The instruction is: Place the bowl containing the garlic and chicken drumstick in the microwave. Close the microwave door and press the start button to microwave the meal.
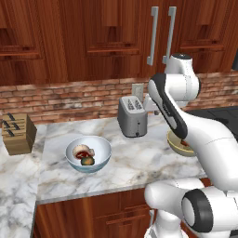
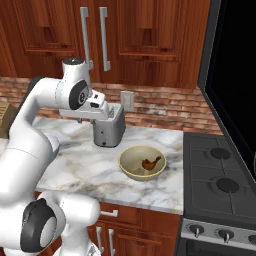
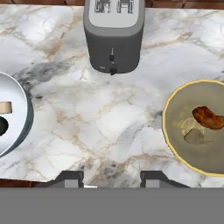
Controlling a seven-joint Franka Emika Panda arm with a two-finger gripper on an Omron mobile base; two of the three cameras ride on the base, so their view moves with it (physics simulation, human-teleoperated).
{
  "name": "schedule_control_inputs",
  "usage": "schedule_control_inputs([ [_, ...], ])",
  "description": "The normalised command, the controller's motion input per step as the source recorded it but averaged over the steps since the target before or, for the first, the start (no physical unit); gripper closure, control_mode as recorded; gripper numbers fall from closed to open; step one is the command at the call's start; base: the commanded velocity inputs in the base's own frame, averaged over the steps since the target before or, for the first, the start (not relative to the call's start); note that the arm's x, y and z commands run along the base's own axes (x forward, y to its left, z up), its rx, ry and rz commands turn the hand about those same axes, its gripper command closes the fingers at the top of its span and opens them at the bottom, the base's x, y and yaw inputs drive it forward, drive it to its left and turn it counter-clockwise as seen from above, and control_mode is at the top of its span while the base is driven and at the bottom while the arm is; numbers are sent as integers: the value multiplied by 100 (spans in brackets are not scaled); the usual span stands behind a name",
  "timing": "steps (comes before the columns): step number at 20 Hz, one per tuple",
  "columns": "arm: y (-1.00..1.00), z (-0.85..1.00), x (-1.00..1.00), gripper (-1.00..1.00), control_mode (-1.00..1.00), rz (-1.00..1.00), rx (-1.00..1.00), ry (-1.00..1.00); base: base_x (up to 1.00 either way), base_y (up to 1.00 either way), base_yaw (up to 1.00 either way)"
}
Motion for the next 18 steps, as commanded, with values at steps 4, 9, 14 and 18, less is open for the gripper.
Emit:
schedule_control_inputs([
  [4, -25, -9, -8, -100, -100, -2, 2, -3, 0, 0, 0],
  [9, -61, -37, -29, -100, -100, -12, 5, -10, 0, 0, 0],
  [14, -70, -60, -33, -100, -100, -22, 13, -16, 0, 0, 0],
  [18, -64, -64, -24, -100, -100, -22, 21, -18, 0, 0, 0],
])
